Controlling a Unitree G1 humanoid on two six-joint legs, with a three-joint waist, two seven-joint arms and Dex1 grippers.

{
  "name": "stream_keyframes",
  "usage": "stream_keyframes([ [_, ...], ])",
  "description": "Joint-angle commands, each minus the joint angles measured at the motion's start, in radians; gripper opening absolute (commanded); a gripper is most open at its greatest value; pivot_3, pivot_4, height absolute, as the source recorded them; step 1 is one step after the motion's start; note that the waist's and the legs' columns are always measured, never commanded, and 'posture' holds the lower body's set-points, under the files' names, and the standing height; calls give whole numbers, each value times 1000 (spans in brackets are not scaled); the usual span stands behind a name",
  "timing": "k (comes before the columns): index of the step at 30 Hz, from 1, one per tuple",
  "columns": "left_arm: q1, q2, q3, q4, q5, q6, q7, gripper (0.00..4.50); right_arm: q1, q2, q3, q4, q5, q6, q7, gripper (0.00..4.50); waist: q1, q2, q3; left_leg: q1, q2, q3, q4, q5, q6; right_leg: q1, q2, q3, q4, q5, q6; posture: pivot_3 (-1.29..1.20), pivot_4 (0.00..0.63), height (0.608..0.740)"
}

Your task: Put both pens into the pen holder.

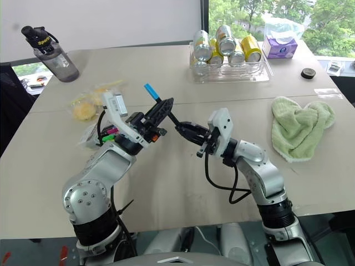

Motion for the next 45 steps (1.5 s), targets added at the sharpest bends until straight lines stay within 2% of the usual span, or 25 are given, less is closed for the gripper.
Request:
stream_keyframes([
  [1, -4, 26, -6, -36, 7, -69, 20, 0, -12, -41, 10, -55, 45, 112, 2, 1483, 1, 0, 0, 0, 0, 0, 0, 0, 0, 0, 0, 0, 0, 0, 0, 0, 150, 740],
  [4, 12, 110, -75, -60, 116, -113, 6, 0, -16, -75, -25, -45, 58, 117, 10, 2974, 1, 0, 0, 0, 0, 0, 0, 0, 0, 0, 0, 1, 0, 0, 0, 0, 150, 740],
  [5, 24, 155, -114, -73, 180, -135, -2, 0, -20, -99, -55, -27, 67, 115, 21, 3335, 1, 0, 0, 0, 0, 0, 0, 0, 0, 0, 0, 1, 0, 0, 0, 0, 150, 740],
  [7, 48, 230, -182, -93, 281, -180, -19, 0, -26, -145, -98, 3, 80, 106, 48, 3335, 2, 0, 0, 0, 0, 0, 0, 0, 0, 0, 0, 2, 0, 0, 0, 0, 150, 740],
  [9, 82, 335, -275, -116, 440, -256, -31, 0, -33, -220, -140, 52, 79, 76, 104, 3335, 6, 0, 0, 0, 0, 1, -1, 0, 0, 0, 0, 2, -1, 0, 0, 0, 150, 740],
  [10, 96, 409, -331, -116, 552, -304, -32, 0, -37, -242, -170, 80, 95, 41, 146, 3335, 9, 0, 0, 0, 0, 1, -1, 0, 0, 0, 0, 2, -1, 0, 0, 0, 150, 740],
  [12, 99, 611, -456, -90, 871, -421, -18, 0, -67, -294, -216, 116, 161, 52, 241, 3335, 11, 1, 1, 0, 0, 0, -2, 0, 0, 0, 0, 2, -2, 0, 0, 0, 150, 740],
  [14, 100, 705, -484, -68, 1071, -454, 43, 0, -106, -332, -253, 125, 257, 100, 337, 3335, 8, 2, 3, 0, 0, 1, -4, 0, 0, -2, 0, 3, -1, 0, 0, 0, 150, 740],
  [18, 107, 739, -501, -70, 1250, -453, 55, 0, -148, -364, -278, 150, 329, 123, 426, 3335, 12, 3, 3, 0, 1, 3, -6, 0, 0, -2, 1, 5, -3, 0, -1, 0, 150, 740],
  [25, 161, 667, -529, -111, 1437, -435, -11, 0, -175, -378, -288, 190, 360, 122, 487, 3335, 31, 3, 3, -6, 2, -1, -5, 0, 1, -3, 0, 0, -9, 1, -1, 0, 150, 740],
  [45, 217, 520, -451, -66, 1546, -518, -139, 0, -158, -364, -278, 213, 310, 39, 494, 3335, 35, 3, 3, -7, 1, -2, -4, 0, 1, -3, 0, -1, -8, 1, -1, 0, 150, 740],
])
